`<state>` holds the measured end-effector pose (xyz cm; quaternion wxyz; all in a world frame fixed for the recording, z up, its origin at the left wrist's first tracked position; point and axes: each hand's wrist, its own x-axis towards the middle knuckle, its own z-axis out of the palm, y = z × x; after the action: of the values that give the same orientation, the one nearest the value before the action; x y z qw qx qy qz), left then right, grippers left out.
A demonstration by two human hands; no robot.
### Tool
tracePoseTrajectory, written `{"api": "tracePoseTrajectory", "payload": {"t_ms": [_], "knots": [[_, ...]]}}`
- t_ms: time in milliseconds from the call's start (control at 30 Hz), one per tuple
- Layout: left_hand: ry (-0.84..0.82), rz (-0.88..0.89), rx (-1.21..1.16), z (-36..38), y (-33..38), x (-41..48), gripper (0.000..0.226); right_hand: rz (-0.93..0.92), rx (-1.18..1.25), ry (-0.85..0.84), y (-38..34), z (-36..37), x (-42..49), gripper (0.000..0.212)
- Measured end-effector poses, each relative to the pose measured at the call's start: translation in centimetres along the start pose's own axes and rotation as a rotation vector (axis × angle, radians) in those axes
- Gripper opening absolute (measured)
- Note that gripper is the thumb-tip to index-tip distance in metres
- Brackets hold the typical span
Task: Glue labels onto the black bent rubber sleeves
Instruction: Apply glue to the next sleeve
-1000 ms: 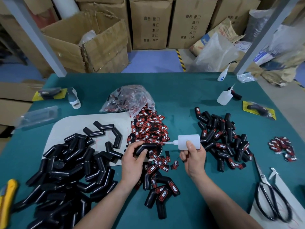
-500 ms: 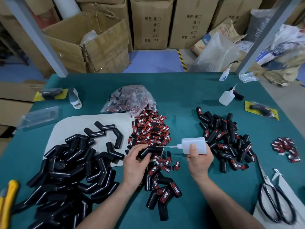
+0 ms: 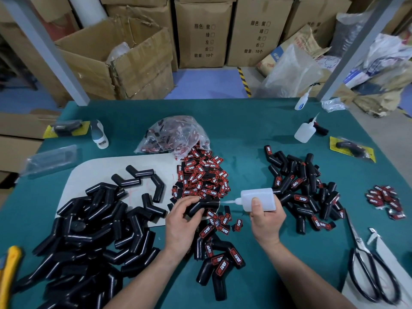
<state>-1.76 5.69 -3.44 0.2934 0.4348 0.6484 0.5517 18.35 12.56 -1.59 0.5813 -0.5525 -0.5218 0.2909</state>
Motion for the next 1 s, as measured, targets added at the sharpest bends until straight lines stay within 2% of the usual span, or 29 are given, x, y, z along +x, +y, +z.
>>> {"api": "tracePoseTrajectory", "payload": {"t_ms": [533, 733, 1000], "knots": [[-0.002, 0.0, -0.027, 0.1, -0.9, 0.1, 0.051, 0.014, 0.009, -0.004, 0.4, 0.1, 0.0, 0.025], [-0.015, -0.042, -0.11, 0.3, -1.5, 0.2, 0.041, 0.051, 0.024, -0.015, 1.0, 0.1, 0.1, 0.032], [-0.012, -0.022, -0.067, 0.2, -0.7, 0.0, 0.046, 0.026, 0.028, -0.026, 0.9, 0.1, 0.1, 0.03]]}}
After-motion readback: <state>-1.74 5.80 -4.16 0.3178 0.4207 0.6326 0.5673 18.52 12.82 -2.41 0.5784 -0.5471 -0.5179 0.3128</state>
